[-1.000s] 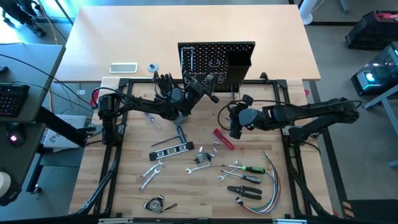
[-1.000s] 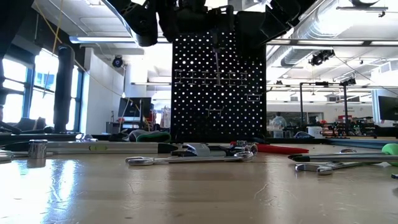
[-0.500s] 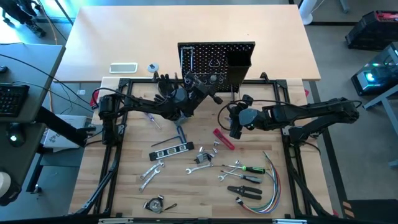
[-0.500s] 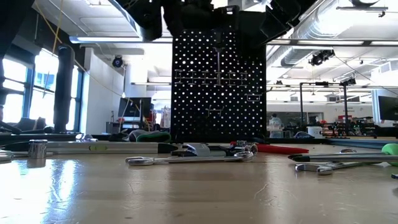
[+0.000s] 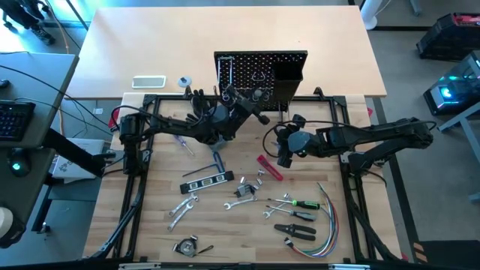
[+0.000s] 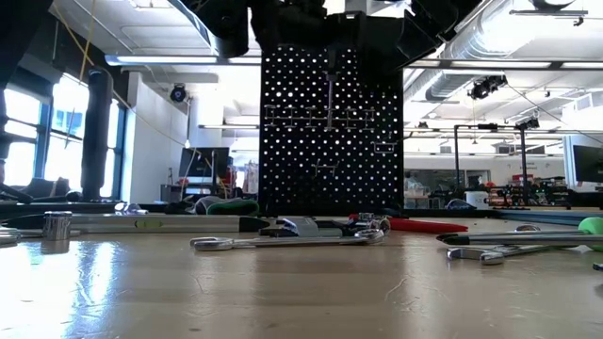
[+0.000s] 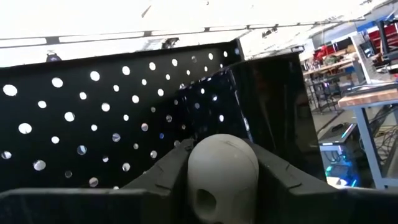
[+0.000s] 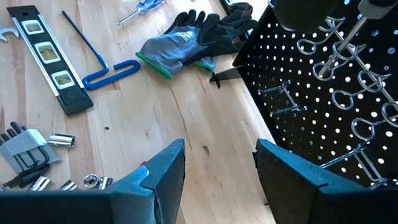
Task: Hang tools onto peg board
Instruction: Hang the top gray screwdriver on the pegboard, then hang the green screwdriver on the pegboard
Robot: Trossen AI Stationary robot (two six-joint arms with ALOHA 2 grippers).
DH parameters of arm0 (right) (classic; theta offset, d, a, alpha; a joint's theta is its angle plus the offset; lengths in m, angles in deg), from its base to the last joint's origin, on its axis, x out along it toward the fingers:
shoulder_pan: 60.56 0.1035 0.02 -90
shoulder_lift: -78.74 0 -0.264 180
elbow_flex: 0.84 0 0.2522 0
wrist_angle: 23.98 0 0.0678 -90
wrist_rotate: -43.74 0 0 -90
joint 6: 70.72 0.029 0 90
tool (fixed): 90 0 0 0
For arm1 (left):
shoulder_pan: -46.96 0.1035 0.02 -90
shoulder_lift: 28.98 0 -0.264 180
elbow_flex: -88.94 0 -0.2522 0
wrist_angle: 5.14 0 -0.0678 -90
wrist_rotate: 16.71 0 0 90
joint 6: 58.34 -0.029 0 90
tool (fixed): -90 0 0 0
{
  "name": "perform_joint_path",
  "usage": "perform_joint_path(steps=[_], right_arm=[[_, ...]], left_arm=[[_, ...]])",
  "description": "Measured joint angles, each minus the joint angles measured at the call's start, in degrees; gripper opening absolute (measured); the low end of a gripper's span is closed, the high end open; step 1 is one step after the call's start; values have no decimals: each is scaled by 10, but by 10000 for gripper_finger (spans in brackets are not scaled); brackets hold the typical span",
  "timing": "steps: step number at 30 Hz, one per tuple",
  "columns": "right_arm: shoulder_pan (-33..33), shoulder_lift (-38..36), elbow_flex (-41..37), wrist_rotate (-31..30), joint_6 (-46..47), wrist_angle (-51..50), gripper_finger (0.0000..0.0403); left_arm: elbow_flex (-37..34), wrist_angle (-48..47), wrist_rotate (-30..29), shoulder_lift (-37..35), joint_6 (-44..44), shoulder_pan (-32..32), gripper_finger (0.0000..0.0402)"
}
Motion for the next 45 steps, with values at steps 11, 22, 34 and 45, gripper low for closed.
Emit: perform_joint_path(steps=[11,22,34,45], right_arm=[[0,0,0,0,0,5,188],[0,0,0,0,6,4,188],[0,0,0,0,6,4,188],[11,0,0,0,10,-5,188]], left_arm=[[0,-43,24,-1,47,15,144],[0,-45,19,-1,16,6,178],[1,-57,-57,-31,-77,-31,184],[-78,-104,-52,-106,-13,-50,184]])
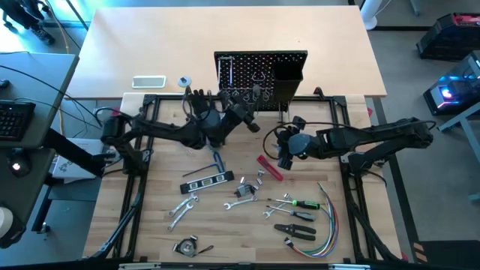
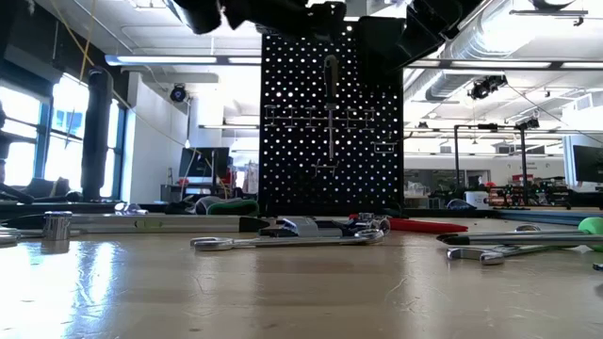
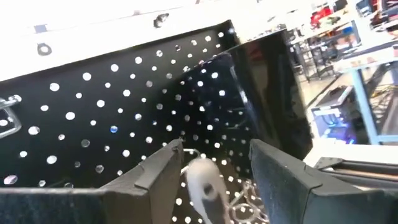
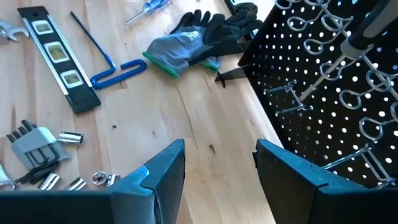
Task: Hang tools onto peg board
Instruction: Hang the green screwdriver on the pegboard
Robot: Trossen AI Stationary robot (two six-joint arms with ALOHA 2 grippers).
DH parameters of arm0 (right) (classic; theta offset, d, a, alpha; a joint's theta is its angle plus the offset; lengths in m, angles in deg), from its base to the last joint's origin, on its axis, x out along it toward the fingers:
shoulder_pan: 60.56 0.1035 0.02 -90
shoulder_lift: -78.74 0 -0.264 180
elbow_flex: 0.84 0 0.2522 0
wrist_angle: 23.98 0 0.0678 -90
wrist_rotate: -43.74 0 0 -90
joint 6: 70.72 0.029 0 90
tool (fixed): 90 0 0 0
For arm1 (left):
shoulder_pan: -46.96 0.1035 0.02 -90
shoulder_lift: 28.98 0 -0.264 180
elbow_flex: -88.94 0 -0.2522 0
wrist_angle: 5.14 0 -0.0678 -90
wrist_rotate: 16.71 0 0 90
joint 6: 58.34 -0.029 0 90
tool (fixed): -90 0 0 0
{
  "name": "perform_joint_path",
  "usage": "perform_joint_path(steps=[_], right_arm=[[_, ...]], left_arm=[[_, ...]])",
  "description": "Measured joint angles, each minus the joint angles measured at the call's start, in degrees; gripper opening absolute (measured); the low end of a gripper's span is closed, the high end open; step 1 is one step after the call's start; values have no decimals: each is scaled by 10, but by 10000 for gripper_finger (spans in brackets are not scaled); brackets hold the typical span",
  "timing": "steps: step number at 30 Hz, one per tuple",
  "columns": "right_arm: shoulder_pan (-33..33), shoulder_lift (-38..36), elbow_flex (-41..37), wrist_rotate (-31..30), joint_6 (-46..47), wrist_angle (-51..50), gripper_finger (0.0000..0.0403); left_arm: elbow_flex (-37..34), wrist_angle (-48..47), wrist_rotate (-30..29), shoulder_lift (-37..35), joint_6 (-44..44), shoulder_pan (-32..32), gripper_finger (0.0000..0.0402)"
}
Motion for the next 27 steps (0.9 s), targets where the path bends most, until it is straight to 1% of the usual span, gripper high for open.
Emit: perform_joint_path(steps=[5,7,10,14,16,20,23,27], right_arm=[[0,0,0,0,4,-7,188],[0,0,0,7,15,-16,188],[0,0,0,36,35,-37,188],[0,0,0,88,51,-55,188],[4,0,0,120,51,-55,188],[20,25,0,162,52,-32,188],[33,66,0,186,52,-1,188],[46,139,0,192,65,27,188]], left_arm=[[-44,-18,0,-36,-1,-32,184],[-64,-40,-1,-52,-1,-46,184],[-103,-75,-2,-76,8,-69,184],[-167,-103,6,-112,57,-96,184],[-203,-107,25,-129,89,-107,184],[-276,-108,70,-156,156,-125,184],[-322,-107,109,-165,207,-131,184],[-363,-101,147,-162,262,-136,184]])
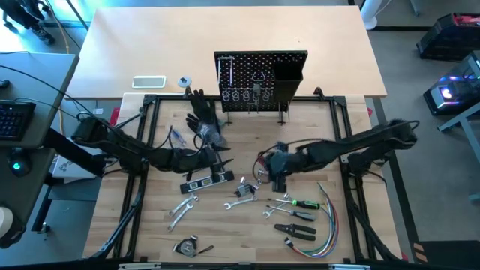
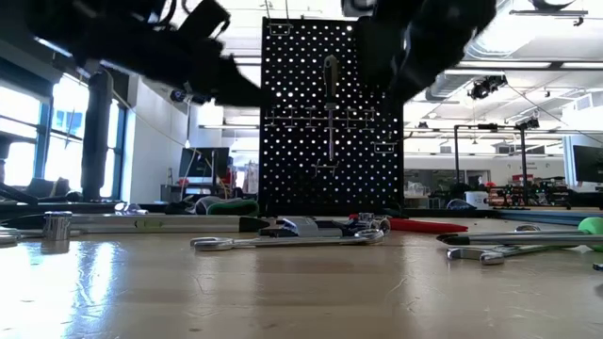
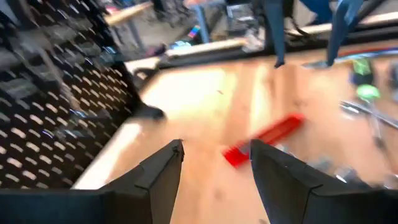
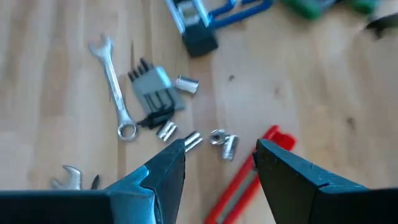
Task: Hang tools onto peg board
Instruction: Hang the green screwdriver on the pegboard
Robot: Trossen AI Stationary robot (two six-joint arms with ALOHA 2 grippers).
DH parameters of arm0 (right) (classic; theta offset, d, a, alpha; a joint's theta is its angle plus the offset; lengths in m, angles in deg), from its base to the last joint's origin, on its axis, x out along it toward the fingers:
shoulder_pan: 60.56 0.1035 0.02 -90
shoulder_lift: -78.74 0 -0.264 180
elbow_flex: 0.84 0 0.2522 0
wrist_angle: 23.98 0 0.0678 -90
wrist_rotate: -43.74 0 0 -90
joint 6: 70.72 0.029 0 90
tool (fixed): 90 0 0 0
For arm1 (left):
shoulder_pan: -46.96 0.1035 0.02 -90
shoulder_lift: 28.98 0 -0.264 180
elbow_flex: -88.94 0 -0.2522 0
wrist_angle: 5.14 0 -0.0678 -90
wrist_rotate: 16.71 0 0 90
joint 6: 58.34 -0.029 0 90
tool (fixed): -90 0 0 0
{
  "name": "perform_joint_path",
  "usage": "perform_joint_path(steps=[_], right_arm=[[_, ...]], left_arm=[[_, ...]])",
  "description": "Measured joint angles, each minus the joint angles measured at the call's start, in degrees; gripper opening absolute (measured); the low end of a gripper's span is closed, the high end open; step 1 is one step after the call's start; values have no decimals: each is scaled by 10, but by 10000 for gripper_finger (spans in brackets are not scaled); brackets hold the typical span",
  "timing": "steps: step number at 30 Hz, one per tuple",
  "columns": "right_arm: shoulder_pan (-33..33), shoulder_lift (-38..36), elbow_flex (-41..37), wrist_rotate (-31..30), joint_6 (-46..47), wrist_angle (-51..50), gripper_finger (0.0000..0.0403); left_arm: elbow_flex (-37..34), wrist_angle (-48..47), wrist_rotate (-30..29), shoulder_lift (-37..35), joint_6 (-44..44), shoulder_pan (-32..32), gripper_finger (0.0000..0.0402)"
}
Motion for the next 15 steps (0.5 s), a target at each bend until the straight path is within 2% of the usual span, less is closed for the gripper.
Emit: perform_joint_path(steps=[8,15], right_arm=[[-2,111,0,-57,46,25,188],[-11,130,0,-69,41,62,188]], left_arm=[[-77,82,73,1,27,0,184],[-160,207,80,2,68,2,184]])
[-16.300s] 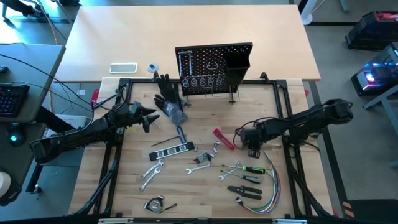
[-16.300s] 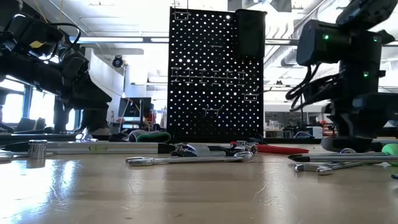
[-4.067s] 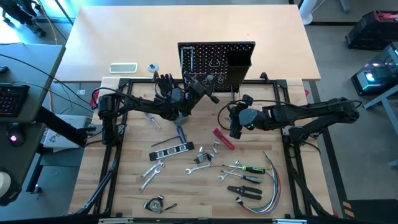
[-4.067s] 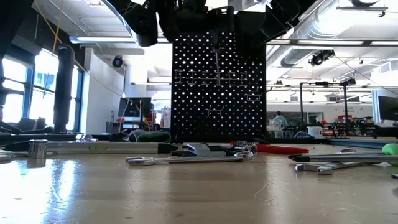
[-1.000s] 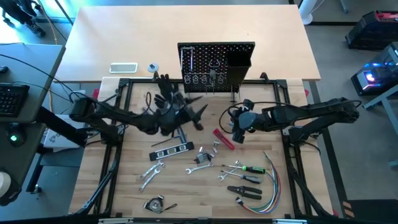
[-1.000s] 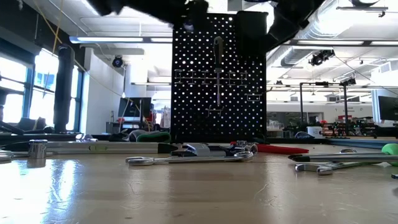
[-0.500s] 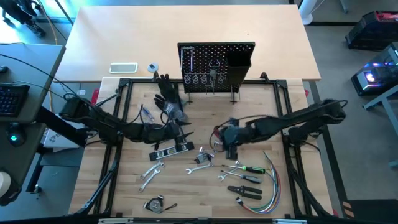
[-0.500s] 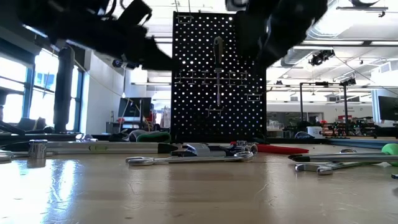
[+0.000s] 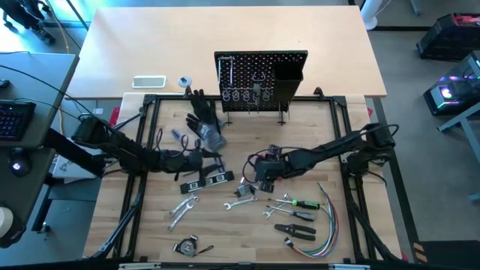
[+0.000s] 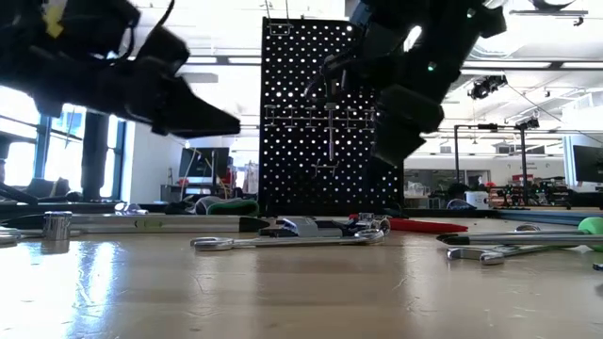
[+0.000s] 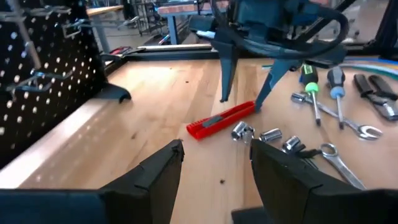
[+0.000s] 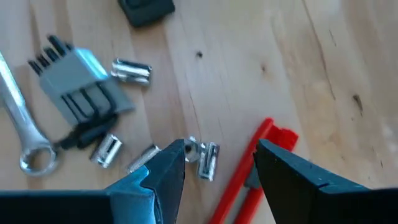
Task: Hang tools onto peg board
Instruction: Hang the green screwdriver on the pegboard
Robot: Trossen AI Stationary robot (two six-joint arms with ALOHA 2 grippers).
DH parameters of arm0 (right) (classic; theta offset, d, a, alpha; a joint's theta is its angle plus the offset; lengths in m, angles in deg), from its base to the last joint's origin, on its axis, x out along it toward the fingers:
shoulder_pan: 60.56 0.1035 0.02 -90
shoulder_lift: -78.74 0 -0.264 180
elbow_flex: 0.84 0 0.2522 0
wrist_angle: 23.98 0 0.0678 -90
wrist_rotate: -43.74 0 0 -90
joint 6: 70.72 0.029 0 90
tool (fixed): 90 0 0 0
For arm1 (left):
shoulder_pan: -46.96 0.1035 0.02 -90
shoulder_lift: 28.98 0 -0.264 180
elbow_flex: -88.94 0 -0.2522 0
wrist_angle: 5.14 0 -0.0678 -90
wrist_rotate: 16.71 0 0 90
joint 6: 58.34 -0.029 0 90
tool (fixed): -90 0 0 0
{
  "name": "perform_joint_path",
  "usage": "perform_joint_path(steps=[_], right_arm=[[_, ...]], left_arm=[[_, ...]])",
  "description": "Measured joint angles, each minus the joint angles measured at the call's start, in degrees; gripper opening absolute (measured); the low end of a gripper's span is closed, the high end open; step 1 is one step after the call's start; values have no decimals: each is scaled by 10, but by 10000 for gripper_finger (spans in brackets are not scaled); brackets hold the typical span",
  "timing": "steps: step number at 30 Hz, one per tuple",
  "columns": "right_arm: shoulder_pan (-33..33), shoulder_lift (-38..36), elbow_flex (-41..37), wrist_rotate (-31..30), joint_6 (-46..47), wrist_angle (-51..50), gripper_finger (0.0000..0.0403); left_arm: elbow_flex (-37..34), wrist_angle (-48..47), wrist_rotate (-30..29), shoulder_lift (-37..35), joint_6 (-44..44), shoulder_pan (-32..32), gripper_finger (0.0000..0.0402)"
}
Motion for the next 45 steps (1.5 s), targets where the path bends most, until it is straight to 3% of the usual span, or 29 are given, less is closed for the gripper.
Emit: perform_joint_path(steps=[11,16,23,32,38,45], right_arm=[[17,-2,0,8,21,-47,188],[54,-2,0,66,51,-94,188],[147,-29,0,111,156,-184,188],[266,-114,0,100,359,-304,188],[315,-92,0,114,416,-357,188],[324,-49,0,132,403,-367,188]], left_arm=[[-41,36,23,0,60,-4,184],[-41,49,62,0,69,-24,184],[-41,49,60,0,75,-35,184],[-25,48,59,1,69,-35,184],[-12,44,63,1,55,-35,184],[-9,39,67,1,55,-35,184]])
